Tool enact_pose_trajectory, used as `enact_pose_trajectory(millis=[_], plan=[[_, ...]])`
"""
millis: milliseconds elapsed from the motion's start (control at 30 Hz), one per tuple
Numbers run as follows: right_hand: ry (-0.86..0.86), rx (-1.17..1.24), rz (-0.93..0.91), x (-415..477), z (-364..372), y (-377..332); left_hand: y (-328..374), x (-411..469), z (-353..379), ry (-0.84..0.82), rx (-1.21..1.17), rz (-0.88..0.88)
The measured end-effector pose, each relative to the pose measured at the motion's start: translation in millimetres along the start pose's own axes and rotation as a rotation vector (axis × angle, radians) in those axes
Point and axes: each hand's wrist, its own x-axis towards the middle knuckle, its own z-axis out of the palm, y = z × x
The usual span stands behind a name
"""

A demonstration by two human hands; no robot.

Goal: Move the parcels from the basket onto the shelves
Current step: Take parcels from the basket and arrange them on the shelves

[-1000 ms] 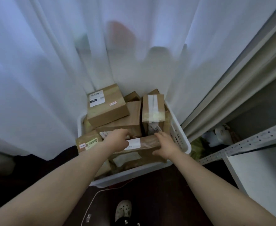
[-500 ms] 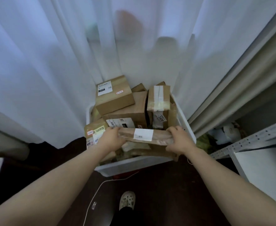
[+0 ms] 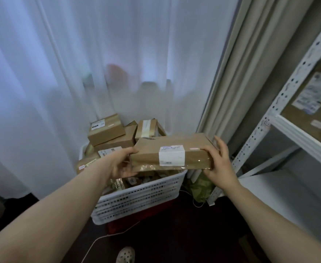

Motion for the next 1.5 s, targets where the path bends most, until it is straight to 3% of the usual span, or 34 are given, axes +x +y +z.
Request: enact_pose_trajectory(millis=[100,167,233,300,533,733,1500], plan=[[0.002,0.271,0.387,-13,-18,0,-6,-19,11,-0.109,-0.050,0.121],[0.069,0.603,0.620,-19,-28,3,-6,-28,16,-0.154,-0.069,0.166],[0.132,0.944,0.752,-20,-37,6,-4,-32,20,-0.188,-0.073,0.204],[0.163,1.062,0.768,-21,-47,-2,1,-33,22,-0.231,-0.079,0.231],[0.248,0.834,0.732,-26,-66,-10,27,-26,36,-0.341,-0.006,0.320],[0.293,0.809,0.714,-29,-80,-13,42,-15,52,-0.307,0.084,0.386],[0.550,0.768,0.870,-87,-119,-37,56,8,129,-0.516,0.229,0.341]])
